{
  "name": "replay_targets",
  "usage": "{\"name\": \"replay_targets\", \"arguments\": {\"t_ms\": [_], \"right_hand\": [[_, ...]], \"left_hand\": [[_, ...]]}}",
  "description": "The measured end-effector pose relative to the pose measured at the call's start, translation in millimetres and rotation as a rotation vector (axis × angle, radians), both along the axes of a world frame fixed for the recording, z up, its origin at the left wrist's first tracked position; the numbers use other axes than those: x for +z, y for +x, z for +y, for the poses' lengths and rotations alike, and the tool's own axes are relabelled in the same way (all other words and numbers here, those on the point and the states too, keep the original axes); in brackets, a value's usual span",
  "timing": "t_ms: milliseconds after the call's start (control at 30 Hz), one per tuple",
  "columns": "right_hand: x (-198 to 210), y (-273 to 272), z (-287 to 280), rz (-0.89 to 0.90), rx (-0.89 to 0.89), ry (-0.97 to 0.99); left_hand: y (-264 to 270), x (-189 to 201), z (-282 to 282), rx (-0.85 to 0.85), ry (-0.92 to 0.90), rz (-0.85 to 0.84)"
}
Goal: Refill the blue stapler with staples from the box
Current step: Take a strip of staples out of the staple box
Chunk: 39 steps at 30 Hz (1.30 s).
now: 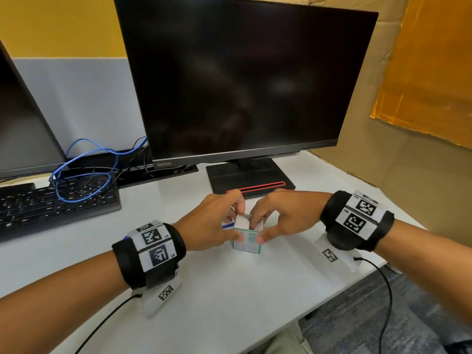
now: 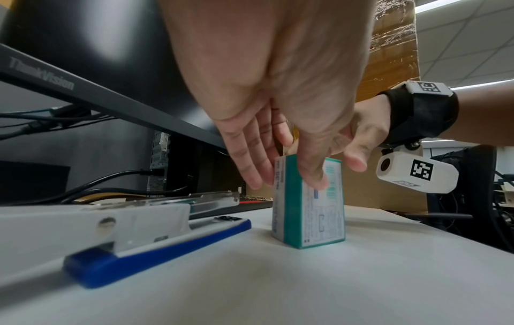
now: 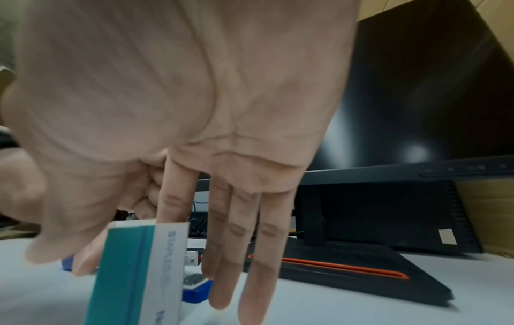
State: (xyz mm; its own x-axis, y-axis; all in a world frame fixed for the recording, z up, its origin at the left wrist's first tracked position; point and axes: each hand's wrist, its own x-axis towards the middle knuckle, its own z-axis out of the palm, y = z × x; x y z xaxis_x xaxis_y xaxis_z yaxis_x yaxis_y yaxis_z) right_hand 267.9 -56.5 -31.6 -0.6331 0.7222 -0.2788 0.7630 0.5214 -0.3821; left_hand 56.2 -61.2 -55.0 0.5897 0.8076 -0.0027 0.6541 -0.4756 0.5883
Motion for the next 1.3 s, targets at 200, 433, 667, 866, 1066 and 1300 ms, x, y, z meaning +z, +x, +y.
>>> {"name": "replay_targets", "arguments": {"t_ms": [200,433,667,866,1066,1300], "right_hand": [[4,5,-3,0.176,-0.074,0.001],[0,15,-4,0.262,-0.075,0.085],[-8,5,-7,0.310,-0.129,0.130],[-12,-12,0,0.073,0.008,0.189],[-3,-35,14,-0.113,0.048,0.104],[-5,-26,19,0.058,0.020,-0.060]], "left_hand": [[-1,2,0,-0.061,0.067,0.044],[1,7,3,-0.204,0.196,0.185],[-3,4,4,-0.229,0.253,0.147],[-10,-6,5,-0.083,0.250,0.037],[-12,-7,2,-0.049,0.259,0.006],[-11,-9,0,-0.047,0.244,-0.014]]}}
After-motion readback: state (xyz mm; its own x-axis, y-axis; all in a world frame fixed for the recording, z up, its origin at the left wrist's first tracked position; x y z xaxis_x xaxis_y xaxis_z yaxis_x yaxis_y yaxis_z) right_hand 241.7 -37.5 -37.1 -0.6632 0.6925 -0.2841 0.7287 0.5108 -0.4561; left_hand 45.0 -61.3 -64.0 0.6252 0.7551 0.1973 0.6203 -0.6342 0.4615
